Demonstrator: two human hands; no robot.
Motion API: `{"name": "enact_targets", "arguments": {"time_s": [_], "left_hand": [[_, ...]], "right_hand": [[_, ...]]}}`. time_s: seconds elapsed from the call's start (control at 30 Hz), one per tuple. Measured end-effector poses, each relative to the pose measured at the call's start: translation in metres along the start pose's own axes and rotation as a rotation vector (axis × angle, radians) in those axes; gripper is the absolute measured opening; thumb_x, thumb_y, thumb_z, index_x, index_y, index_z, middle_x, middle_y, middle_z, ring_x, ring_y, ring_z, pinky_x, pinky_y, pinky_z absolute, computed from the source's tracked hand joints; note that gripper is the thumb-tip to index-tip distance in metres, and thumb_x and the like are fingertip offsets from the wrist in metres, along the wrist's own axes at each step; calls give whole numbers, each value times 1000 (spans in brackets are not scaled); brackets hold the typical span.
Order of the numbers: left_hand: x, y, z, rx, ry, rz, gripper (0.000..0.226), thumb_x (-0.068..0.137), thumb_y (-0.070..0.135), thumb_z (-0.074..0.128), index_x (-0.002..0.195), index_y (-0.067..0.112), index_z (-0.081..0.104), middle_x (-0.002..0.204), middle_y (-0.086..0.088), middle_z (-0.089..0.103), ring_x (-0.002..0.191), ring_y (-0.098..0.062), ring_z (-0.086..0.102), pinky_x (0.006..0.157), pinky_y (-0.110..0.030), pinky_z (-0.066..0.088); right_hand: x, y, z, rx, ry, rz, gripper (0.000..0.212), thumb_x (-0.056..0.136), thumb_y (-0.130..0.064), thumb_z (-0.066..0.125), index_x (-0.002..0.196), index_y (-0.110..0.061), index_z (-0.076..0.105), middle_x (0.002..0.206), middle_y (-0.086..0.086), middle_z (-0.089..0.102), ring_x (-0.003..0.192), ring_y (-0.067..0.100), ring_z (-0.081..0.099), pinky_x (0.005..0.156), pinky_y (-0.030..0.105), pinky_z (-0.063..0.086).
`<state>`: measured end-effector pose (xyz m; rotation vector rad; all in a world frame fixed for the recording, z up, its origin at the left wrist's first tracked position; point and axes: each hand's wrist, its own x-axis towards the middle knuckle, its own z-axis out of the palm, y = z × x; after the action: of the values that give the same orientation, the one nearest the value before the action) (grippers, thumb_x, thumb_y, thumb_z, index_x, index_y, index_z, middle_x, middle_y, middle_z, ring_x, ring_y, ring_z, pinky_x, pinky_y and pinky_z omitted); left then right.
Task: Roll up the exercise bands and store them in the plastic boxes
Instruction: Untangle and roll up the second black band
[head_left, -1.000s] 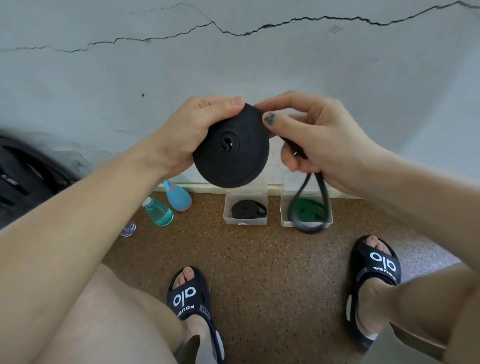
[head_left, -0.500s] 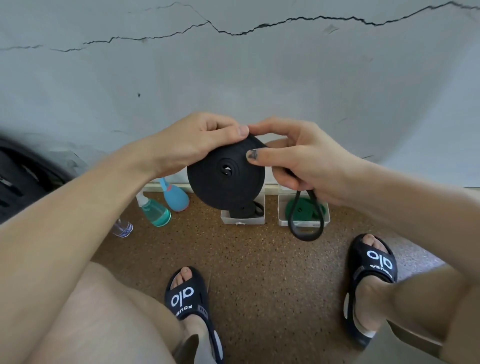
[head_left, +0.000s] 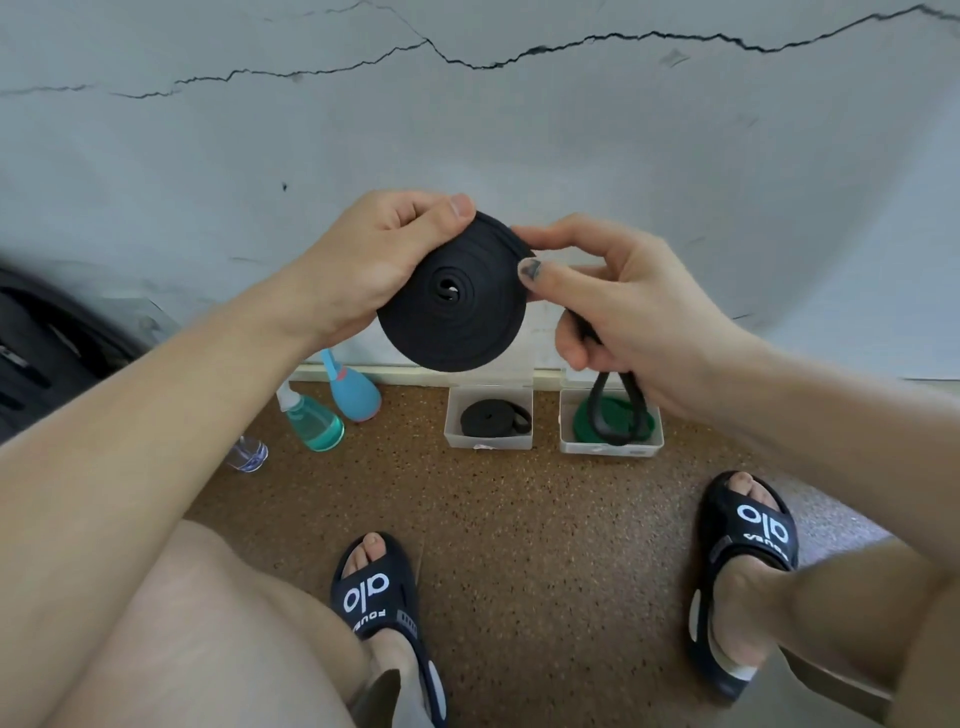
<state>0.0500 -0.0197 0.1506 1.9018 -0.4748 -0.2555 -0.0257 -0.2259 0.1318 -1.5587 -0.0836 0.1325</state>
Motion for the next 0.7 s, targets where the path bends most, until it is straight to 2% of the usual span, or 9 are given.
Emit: {"name": "enact_targets", "arguments": {"time_s": [0.07, 0.13, 0.2, 0.27, 0.33, 0.4, 0.5, 0.6, 0.7], "left_hand": [[1, 2, 8, -23, 49, -13, 39, 108, 28, 47, 105, -4, 69, 107, -23, 74, 88, -24, 71, 80, -38, 57], [0, 5, 13, -67, 67, -68, 37, 107, 28, 47, 101, 0, 70, 94, -13, 76, 81, -20, 72, 74, -33, 57], [-1, 7, 11, -97, -44, -148, 37, 106, 31, 46, 107, 5, 73, 97, -5, 78, 88, -18, 74, 75, -30, 57], [-4, 9, 5, -20, -198, -168, 42, 102, 40, 49, 117, 8, 72, 104, -4, 78, 96, -19, 74, 80, -30, 57], [-6, 8, 3, 72, -295, -140, 52, 94, 46, 54, 106, -2, 68, 86, 0, 73, 77, -15, 69, 71, -25, 54], [-6, 7, 4, 88, -284, -117, 53, 91, 44, 55, 95, -9, 61, 71, 1, 63, 63, -11, 60, 60, -19, 47], [-7, 8, 3, 37, -247, -81, 33, 91, 40, 55, 88, 9, 66, 73, 4, 66, 66, -9, 62, 62, -18, 49], [-9, 6, -3, -8, -203, -54, 25, 94, 35, 56, 75, 22, 66, 68, 8, 64, 61, -6, 60, 59, -16, 47], [-8, 6, -3, -56, -163, -33, 25, 100, 28, 57, 78, 18, 63, 71, 5, 63, 65, -9, 61, 61, -18, 49]], "right_hand": [[-1, 5, 3, 9, 16, -29, 26, 99, -19, 68, 124, -24, 65, 81, 11, 73, 42, 16, 50, 37, 20, 29], [-1, 5, 4, 34, 40, -36, 27, 97, -15, 70, 123, -22, 66, 71, 2, 70, 41, 16, 48, 36, 19, 28], [-1, 3, 2, 62, 37, -13, 24, 95, -12, 72, 117, -19, 68, 62, -1, 65, 38, 13, 45, 35, 19, 26], [0, 1, 0, 72, -18, 25, 21, 94, -11, 72, 114, -17, 71, 58, -1, 61, 37, 12, 43, 34, 19, 23], [2, -2, -1, 67, -76, 52, 19, 95, -12, 70, 114, -14, 71, 62, 0, 63, 37, 11, 44, 33, 19, 21], [3, -5, -2, 62, -109, 70, 19, 97, -13, 67, 116, -13, 72, 75, 5, 68, 38, 10, 45, 32, 19, 21], [5, -12, -7, 10, -109, 53, 20, 102, -15, 61, 118, -13, 72, 96, 17, 76, 39, 9, 45, 33, 17, 22], [5, -18, -15, -23, -66, 23, 10, 100, -13, 63, 109, -12, 69, 96, 14, 78, 43, 12, 48, 34, 17, 27], [2, -14, -13, 10, -51, -1, 6, 101, -11, 63, 104, -8, 67, 97, 14, 78, 46, 15, 52, 34, 18, 31]]}}
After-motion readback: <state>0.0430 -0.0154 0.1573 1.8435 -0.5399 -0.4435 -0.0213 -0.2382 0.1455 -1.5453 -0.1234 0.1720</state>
